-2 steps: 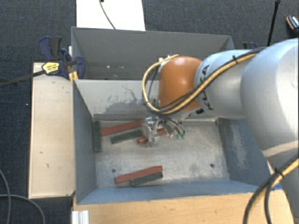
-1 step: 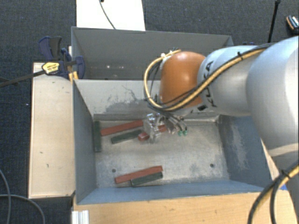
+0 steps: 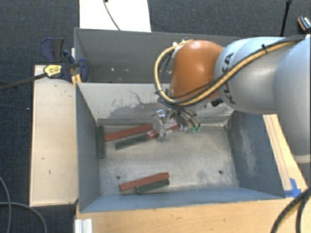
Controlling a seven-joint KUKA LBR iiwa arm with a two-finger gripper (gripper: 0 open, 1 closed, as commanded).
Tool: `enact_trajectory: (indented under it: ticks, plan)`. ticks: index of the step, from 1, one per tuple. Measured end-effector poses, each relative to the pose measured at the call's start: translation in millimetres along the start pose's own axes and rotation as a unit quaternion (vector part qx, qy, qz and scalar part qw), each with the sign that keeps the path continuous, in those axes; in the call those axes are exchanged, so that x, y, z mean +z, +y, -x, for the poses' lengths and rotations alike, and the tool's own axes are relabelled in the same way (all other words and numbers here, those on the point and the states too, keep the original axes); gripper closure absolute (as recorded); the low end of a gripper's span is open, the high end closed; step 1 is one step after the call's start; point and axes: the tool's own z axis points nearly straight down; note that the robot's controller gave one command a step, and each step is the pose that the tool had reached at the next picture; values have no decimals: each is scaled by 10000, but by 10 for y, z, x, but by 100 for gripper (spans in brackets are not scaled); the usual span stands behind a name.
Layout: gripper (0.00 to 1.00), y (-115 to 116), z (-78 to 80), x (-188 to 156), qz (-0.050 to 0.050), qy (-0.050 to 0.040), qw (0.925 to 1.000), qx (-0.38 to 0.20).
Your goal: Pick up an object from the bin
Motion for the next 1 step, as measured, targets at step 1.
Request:
enact_trajectory:
  ticks: [1]
  plan:
    - [100, -3, 25, -444, -1, -1, 10000, 11]
